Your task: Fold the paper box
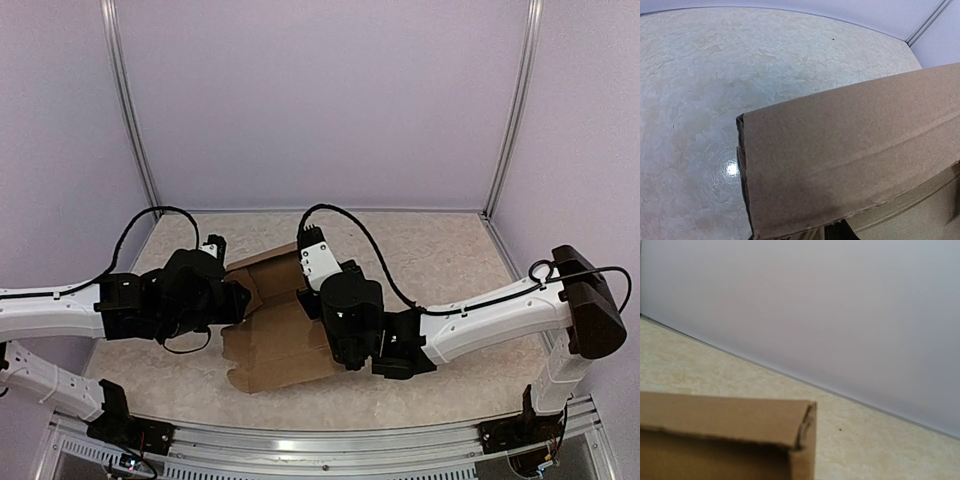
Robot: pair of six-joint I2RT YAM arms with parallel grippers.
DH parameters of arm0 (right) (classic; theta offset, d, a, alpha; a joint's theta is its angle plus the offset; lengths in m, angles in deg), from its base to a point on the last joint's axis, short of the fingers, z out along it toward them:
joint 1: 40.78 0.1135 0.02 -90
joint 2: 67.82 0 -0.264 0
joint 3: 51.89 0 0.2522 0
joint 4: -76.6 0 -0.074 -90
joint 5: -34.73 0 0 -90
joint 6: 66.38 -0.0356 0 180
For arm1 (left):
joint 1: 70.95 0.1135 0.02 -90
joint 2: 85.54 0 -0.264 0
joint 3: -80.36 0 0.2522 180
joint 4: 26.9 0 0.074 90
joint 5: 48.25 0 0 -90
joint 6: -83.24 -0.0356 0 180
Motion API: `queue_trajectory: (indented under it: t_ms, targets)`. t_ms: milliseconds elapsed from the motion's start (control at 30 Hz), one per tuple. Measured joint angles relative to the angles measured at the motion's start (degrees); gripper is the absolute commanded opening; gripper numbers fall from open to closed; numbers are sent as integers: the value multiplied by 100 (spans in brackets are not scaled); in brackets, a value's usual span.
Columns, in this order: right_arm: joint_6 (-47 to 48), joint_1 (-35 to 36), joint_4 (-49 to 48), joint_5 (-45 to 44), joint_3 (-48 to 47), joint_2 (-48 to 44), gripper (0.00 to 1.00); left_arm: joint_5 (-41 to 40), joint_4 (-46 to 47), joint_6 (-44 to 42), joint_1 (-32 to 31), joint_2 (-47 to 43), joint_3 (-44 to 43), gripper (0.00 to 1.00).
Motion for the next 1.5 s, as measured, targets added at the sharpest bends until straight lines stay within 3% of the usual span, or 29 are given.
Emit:
queue_trajectory:
  t_ms: [100, 200, 633, 1000, 1500]
  targets:
    - [-245, 2, 129, 0, 2, -15, 0, -2, 105, 37, 76, 0, 68, 16]
    - [-448, 7, 262, -24, 2, -35, 0, -42, 175, 92, 129, 0, 118, 0]
    - [-1423, 81, 966, -122, 0, -195, 0, -136, 264, 111, 188, 37, 170, 0]
    - [-1878, 186, 1283, 227, -2, -302, 52, -262, 389, 98, 195, 35, 173, 0]
    - [-2280, 197, 2087, 1080, 136, -1178, 77, -411, 518, 70, 214, 24, 240, 0]
